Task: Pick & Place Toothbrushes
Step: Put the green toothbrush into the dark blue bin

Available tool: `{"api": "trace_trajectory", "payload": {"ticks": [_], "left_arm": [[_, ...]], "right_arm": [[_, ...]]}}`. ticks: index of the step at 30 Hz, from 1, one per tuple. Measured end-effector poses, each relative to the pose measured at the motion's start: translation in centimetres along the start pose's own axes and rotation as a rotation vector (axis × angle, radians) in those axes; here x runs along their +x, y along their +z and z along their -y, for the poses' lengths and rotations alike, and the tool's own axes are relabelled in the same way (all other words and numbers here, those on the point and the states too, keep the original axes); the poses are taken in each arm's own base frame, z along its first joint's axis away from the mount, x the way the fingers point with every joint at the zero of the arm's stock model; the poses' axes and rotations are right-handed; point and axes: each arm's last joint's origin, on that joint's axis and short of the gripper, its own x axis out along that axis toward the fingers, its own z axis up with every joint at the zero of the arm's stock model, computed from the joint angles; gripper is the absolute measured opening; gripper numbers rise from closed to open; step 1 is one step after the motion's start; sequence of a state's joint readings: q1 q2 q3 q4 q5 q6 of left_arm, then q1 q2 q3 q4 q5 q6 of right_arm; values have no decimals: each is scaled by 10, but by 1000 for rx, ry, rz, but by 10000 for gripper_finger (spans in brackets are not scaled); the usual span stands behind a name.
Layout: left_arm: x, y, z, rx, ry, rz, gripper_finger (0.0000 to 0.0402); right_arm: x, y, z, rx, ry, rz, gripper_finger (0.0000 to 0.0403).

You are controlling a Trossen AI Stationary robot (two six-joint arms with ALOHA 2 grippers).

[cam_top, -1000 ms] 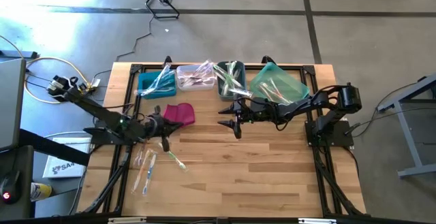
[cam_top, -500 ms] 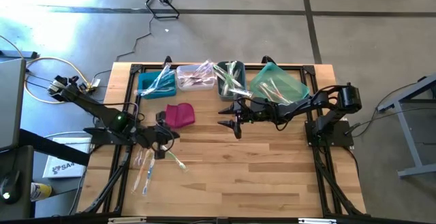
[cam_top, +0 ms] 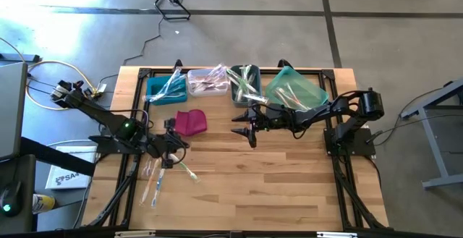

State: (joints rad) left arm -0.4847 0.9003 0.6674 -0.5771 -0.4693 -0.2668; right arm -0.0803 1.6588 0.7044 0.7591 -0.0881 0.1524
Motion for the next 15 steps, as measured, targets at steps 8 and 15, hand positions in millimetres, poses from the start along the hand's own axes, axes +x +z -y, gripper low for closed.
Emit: {"api": "trace_trajectory", "payload": {"ticks": [8,15], "left_arm": [[5,-1,3,13,-7,-29,72],[8,-1,4,15,-4,-40,160]], "right_arm": [[0,0,0,0,0,0,207],[0,0,0,0,0,0,207]]}}
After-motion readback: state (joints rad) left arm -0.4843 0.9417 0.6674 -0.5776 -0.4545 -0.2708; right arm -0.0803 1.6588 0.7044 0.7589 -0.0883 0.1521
